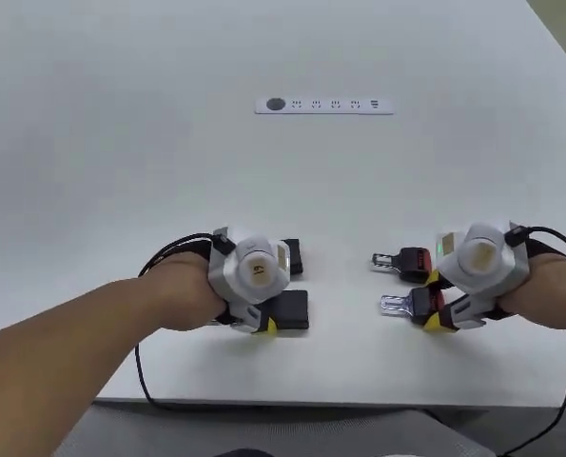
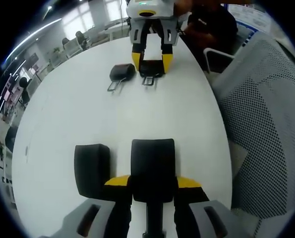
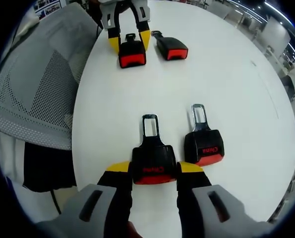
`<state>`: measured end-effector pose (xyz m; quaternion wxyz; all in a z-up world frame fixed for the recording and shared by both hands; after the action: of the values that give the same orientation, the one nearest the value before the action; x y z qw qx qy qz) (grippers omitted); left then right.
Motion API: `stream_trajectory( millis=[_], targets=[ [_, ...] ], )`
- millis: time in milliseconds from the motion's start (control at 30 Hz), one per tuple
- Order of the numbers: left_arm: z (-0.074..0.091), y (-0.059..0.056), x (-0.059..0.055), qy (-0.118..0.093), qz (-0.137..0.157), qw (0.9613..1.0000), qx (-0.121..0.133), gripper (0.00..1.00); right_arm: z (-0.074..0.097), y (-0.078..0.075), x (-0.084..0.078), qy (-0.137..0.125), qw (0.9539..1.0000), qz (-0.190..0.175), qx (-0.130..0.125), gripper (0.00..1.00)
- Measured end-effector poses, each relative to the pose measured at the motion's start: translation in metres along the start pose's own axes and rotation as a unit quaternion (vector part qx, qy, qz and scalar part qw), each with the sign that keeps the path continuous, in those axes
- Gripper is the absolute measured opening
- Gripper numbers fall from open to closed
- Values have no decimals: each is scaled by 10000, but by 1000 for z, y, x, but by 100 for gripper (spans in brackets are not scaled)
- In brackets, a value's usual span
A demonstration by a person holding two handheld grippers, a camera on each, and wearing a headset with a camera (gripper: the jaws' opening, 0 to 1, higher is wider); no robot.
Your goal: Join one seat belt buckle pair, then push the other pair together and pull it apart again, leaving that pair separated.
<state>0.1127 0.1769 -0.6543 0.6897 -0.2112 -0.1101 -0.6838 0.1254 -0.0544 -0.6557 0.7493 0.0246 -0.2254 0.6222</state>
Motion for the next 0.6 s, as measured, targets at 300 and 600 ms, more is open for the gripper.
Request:
stream_trajectory(
  millis=[300,600],
  targets=[
    [-1,1,-2,22,8,10000,-19,32,-5,9,17,-89,9999,87,-26,34],
    [-2,2,-2,40,45,10000,-21,32,-14,17,41,-242,9997,23,2,34]
  ],
)
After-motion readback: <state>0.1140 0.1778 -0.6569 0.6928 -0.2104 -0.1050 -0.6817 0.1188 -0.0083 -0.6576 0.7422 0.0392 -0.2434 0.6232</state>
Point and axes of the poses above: the centre of the closed fingertips' face, and the gripper's own axes: z roughly backward along the fingers, y roughly to its left, x roughly out of its top, the point moved 4 cm from there along z, roughly backward along the fingers, and after that the axes turned 13 degrees about -x, right-handed, at the moved point
